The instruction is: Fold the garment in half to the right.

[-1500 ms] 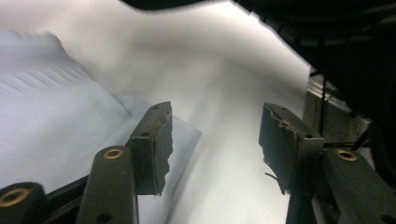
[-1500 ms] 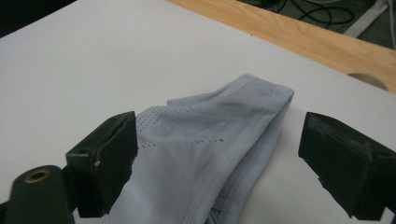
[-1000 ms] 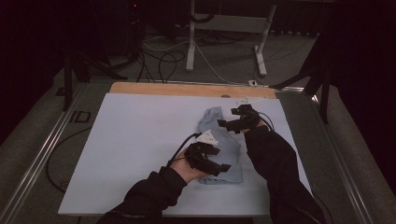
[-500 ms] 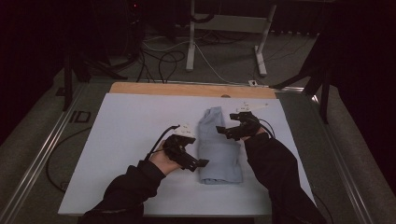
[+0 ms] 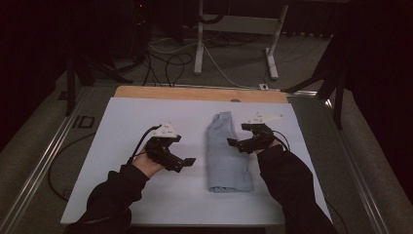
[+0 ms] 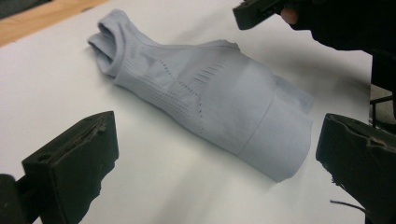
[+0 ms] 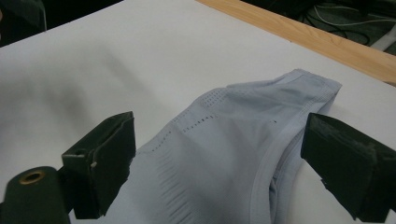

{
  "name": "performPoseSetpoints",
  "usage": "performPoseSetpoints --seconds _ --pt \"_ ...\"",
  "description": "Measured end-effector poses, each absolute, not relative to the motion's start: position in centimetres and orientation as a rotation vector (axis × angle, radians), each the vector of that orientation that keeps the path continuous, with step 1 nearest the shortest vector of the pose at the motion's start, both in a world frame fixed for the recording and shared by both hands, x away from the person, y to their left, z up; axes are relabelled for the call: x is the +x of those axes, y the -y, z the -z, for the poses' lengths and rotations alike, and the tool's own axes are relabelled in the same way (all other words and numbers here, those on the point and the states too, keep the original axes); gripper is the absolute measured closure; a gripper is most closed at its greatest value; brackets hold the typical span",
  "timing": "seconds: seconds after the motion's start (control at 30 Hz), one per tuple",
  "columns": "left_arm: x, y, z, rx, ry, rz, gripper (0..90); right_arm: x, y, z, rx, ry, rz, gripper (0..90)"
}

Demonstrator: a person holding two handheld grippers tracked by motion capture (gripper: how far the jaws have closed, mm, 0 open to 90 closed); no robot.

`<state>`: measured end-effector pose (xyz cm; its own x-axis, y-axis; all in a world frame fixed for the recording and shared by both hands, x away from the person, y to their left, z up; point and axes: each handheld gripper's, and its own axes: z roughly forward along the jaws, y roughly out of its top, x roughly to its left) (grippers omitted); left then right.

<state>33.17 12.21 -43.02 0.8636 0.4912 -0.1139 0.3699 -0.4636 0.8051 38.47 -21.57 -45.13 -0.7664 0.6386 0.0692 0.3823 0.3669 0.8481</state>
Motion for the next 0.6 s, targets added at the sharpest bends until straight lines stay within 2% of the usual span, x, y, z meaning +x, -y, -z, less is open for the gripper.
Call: performPoseSetpoints --seconds 0.13,0.6 --pt "32.9 -13.1 42.9 2.125 -0.627 -0.207 0.0 38.1 21.7 45.2 0.896 -2.346 -1.361 10.1" --pt "31.9 -16.4 43.5 2.113 -0.63 -0.234 0.0 35.9 22.5 45.8 0.874 -2.324 -1.418 10.1"
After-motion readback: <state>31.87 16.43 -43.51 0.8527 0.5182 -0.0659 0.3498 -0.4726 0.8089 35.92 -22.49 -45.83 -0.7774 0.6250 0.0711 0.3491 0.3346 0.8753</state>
